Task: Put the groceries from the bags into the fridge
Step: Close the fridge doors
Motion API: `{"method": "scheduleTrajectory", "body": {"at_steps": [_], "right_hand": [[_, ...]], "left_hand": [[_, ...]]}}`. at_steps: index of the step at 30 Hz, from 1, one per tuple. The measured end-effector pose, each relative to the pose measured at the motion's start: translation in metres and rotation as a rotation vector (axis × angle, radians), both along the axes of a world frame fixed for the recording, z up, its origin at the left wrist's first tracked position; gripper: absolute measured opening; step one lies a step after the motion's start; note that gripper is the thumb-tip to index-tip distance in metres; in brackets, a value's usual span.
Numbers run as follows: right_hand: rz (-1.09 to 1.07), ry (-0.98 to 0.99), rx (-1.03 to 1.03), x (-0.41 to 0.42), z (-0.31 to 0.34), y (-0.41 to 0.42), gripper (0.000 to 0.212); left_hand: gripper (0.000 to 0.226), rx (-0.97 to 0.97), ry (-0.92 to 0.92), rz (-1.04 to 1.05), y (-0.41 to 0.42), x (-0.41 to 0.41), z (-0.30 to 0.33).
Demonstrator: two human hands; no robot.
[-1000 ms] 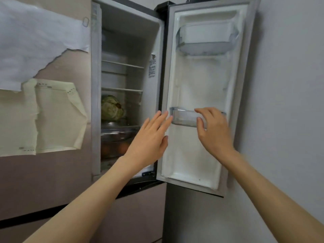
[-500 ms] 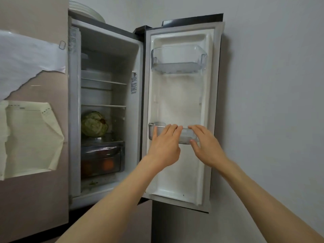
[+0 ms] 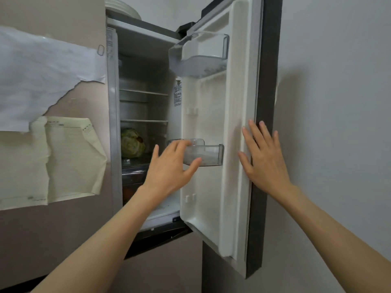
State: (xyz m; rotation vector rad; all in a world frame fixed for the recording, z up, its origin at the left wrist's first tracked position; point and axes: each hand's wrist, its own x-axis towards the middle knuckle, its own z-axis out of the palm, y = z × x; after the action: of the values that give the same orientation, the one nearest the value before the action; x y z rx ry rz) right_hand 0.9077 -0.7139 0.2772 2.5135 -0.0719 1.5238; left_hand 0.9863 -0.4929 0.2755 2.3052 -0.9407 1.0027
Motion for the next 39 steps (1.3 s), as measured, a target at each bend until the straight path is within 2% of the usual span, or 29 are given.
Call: {"method": "scheduleTrajectory", "body": {"at_steps": [4,9,16,22,29,34,39], "right_hand": [[0.083,-0.080,-0.094,0.011,0.004,0.033,0.064],[0.061,-0.129,-0.078,0.032,0.015,0.074,0.068],[0.125,-0.155,-0.204,0.068,0.011,0.134,0.060],[0.236,-0.131,-0.333,0.106,0.009,0.179,0.055],[0.345,-0.085,-0.047,0.161,-0.008,0.211,0.080],[0.317,-0.124,0.018,0.206,-0.016,0.234,0.071],[0.427,-0.241,0.032,0.233,-0.024,0.230,0.065]], "left_hand": [[0.050,-0.056,0.005,0.049,0.031,0.010,0.001],[0.053,0.037,-0.081,0.023,0.055,0.016,-0.008],[0.058,0.133,0.000,0.199,0.099,0.040,-0.016],[0.057,0.129,-0.028,0.339,0.146,0.056,-0.017],[0.058,0.116,-0.151,0.504,0.199,0.083,-0.019],[0.060,0.153,-0.252,0.609,0.230,0.114,-0.023],[0.062,0.183,-0.352,0.657,0.239,0.142,-0.030]]}}
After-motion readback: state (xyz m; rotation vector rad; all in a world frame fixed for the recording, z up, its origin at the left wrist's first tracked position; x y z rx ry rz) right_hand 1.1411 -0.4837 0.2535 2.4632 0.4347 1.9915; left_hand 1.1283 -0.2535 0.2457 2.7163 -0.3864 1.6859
